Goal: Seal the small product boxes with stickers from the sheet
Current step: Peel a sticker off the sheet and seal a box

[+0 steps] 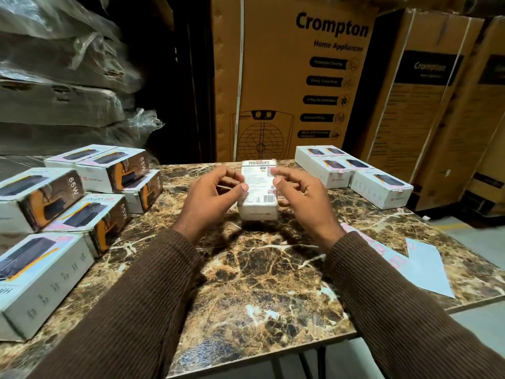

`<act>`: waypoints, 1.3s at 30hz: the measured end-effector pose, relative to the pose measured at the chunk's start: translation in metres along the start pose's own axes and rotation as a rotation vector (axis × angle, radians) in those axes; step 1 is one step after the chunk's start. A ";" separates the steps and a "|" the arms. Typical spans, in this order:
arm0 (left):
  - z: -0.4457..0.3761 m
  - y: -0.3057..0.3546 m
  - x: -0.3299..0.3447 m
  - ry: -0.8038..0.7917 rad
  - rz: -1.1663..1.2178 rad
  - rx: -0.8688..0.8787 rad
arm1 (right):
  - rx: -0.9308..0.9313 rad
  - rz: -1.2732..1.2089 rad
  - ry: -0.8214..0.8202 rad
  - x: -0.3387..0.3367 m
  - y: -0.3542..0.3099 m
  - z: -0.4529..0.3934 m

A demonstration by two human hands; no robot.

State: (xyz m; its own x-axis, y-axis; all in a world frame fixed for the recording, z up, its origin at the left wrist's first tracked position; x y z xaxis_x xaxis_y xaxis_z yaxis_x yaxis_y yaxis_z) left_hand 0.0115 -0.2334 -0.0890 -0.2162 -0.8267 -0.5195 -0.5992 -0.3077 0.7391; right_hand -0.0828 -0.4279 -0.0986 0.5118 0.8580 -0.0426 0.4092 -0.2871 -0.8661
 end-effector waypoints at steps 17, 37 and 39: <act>-0.001 -0.019 0.008 -0.247 -0.296 -0.165 | 0.229 0.114 -0.167 0.002 0.009 0.004; 0.001 0.003 -0.003 0.140 -0.046 0.060 | -0.129 0.044 0.024 -0.002 -0.013 0.006; 0.002 0.003 -0.004 0.143 -0.063 0.068 | -0.131 0.064 0.019 -0.002 -0.012 0.005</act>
State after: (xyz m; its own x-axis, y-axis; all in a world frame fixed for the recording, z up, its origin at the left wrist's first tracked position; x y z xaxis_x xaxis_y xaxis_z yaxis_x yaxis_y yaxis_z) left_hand 0.0092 -0.2301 -0.0859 -0.0678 -0.8668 -0.4941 -0.6596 -0.3326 0.6740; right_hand -0.0930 -0.4241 -0.0904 0.5536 0.8283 -0.0856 0.4693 -0.3952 -0.7897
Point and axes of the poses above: each hand's wrist, its own z-axis away from the middle knuckle, its own x-axis out of the palm, y = z × x, the point moved 3 cm from there along -z, towards the middle knuckle, and after that the axes turned 15 degrees about -z, right-handed, at the moved point
